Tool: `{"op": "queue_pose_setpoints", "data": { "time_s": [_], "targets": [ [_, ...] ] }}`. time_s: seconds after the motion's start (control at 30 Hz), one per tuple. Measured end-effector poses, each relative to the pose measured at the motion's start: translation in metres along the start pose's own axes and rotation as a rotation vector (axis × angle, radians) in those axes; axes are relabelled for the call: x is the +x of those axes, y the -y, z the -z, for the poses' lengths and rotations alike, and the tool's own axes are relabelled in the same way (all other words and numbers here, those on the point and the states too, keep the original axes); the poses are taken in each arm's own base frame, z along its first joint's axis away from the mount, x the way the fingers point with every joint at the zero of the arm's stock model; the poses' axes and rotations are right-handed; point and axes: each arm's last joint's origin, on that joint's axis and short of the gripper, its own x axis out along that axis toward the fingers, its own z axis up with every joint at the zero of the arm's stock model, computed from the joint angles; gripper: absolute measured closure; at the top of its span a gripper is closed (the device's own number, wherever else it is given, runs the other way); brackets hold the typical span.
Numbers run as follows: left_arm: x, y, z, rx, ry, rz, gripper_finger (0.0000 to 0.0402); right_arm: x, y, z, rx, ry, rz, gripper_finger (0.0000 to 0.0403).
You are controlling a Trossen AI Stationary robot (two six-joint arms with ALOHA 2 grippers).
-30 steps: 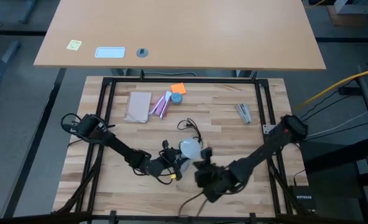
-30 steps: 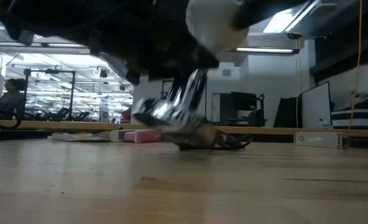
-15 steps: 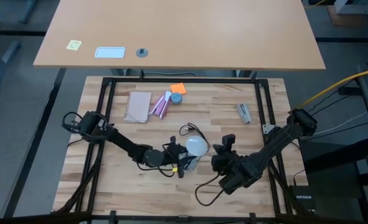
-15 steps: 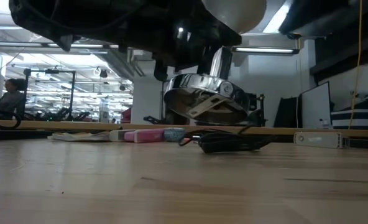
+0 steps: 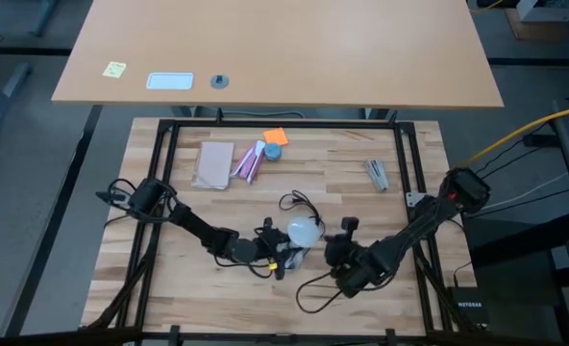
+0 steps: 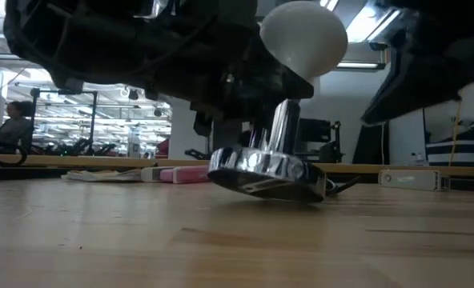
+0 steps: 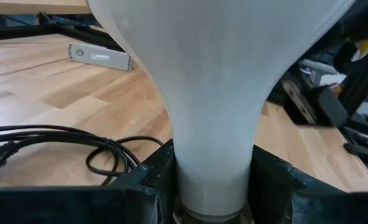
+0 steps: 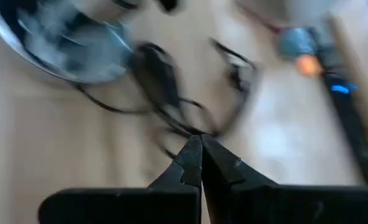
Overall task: Screw lightbulb
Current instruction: Remove the lightbulb from the lamp
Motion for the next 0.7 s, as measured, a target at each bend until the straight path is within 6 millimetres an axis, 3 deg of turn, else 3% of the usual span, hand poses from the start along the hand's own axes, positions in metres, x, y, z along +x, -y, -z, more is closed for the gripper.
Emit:
{"op": "queue_pose_setpoints", "data": {
  "time_s": [0.27, 0.53, 0.7],
  "targets": [
    [-0.011, 0.012, 0.013, 0.068, -0.087, 0.01, 0.0263, 0.031, -0.028, 0.012, 0.128, 0.297, -0.237, 0.04],
    [-0.019, 0.019, 0.019, 0.136, -0.105, 0.035, 0.0263, 0.075, -0.038, 0.022, 0.194, 0.24, -0.334, 0.04],
    [-0.019, 0.018, 0.021, 0.134, -0.116, 0.019, 0.0263, 0.09, -0.046, 0.021, 0.264, 0.249, -0.398, 0.04]
  ]
}}
